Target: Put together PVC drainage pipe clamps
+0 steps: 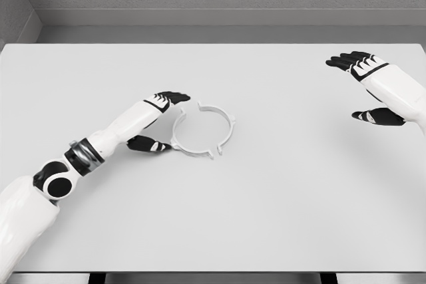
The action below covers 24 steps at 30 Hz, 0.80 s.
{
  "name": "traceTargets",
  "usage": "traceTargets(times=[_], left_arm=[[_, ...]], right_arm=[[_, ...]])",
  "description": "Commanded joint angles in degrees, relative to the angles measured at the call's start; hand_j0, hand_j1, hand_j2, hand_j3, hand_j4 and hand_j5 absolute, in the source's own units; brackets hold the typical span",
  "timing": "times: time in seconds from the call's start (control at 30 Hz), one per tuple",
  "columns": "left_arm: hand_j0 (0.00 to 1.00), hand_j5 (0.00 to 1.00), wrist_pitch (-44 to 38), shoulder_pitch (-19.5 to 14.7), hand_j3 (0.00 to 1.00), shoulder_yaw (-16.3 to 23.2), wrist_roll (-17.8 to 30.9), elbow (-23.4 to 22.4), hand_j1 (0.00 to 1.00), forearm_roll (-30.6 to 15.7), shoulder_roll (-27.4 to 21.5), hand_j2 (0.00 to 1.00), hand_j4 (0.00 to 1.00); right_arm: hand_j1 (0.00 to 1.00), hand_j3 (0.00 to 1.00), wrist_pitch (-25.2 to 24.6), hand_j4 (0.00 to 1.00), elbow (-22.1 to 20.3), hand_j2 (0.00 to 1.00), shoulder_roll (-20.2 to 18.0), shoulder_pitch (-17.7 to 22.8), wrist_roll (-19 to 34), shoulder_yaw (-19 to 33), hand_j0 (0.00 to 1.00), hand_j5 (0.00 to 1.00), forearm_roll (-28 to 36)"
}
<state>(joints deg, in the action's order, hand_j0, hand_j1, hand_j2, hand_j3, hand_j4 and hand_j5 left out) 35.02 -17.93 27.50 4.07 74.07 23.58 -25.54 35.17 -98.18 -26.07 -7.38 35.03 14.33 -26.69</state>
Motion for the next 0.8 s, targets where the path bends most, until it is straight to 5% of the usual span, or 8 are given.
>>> traceTargets(times=[0.0,0.77], left_arm=[[1.00,1.00,-0.02,0.00,1.00,0.10,-0.03,-0.15,1.00,-0.29,0.14,1.00,1.00],[1.00,1.00,-0.02,-0.53,1.00,-0.16,-0.03,-0.50,1.00,-0.38,2.87,1.00,1.00]], right_arm=[[1.00,1.00,-0.17,1.00,-0.09,1.00,-0.03,0.00,-0.03,0.00,1.00,1.00,0.41],[1.00,1.00,-0.17,1.00,-0.35,1.00,0.85,0.00,-0.03,0.09,1.00,1.00,0.41]])
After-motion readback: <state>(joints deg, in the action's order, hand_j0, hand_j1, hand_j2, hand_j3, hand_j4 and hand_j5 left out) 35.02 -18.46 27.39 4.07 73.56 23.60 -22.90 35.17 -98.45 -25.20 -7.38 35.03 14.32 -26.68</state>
